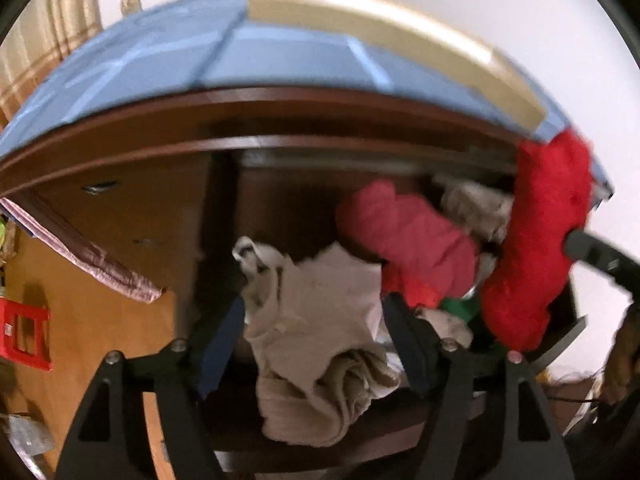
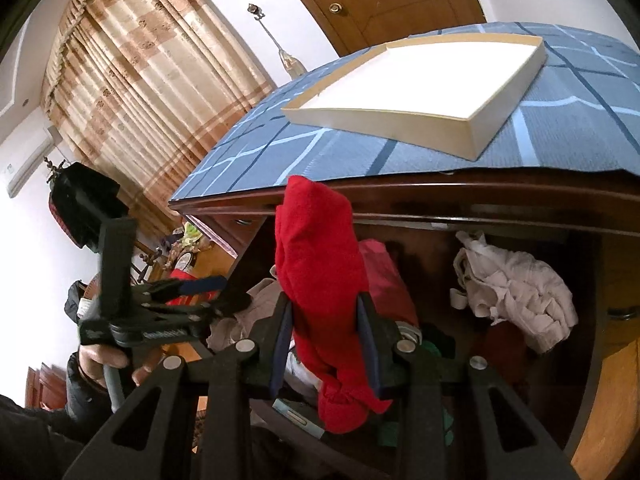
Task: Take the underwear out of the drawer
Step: 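Lift both garments out of the drawer toward the white tray, then lower the red garment into the tray while the left tool lowers the beige underwear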
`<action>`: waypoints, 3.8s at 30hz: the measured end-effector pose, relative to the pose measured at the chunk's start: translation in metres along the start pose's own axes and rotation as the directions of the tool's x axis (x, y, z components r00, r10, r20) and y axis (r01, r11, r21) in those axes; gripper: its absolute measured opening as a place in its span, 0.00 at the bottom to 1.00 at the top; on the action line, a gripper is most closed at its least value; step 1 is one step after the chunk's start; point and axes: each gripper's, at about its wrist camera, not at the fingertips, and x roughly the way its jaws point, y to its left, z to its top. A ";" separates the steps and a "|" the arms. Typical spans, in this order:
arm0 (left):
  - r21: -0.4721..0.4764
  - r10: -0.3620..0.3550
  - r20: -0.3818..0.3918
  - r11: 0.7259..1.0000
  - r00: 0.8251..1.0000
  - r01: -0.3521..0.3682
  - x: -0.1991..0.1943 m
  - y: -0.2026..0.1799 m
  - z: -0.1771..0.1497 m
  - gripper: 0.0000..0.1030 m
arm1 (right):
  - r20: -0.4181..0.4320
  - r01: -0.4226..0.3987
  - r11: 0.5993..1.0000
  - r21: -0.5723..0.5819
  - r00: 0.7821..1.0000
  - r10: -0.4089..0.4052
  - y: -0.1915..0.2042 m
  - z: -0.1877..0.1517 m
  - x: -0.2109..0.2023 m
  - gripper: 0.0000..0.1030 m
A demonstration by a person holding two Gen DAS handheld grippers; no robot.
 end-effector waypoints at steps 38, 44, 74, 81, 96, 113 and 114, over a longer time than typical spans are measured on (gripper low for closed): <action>0.248 -0.150 0.407 0.967 0.901 0.049 -0.114 -0.003 0.113 0.22 | 0.146 -0.219 0.947 0.234 0.971 0.188 -0.021 0.131 -0.010 0.33; 0.360 -0.213 0.461 0.932 0.862 0.038 -0.112 -0.020 0.176 0.22 | 0.193 -0.161 0.948 0.275 0.975 0.110 -0.035 0.189 0.001 0.33; 0.522 -0.087 0.259 0.851 0.962 -0.063 0.000 0.001 0.268 0.59 | -0.006 0.008 0.984 0.180 1.000 -0.007 -0.055 0.182 0.053 0.27; 0.551 -0.062 0.176 0.833 0.982 -0.046 0.022 -0.019 0.245 0.59 | -0.028 -0.056 0.960 0.274 0.997 0.066 -0.047 0.176 0.088 0.27; 0.374 -0.029 0.125 0.927 0.992 -0.020 0.024 -0.015 0.236 0.57 | -0.002 -0.106 0.975 0.196 0.994 0.109 -0.048 0.177 0.107 0.27; 0.134 0.081 0.159 0.986 0.984 -0.102 0.008 -0.051 0.190 0.64 | -0.159 -0.073 0.996 -0.043 0.985 0.066 -0.065 0.174 0.071 0.24; 0.132 0.084 0.163 0.986 0.983 -0.106 0.008 -0.054 0.189 0.66 | -0.150 -0.044 0.998 -0.049 0.988 0.036 -0.067 0.174 0.067 0.24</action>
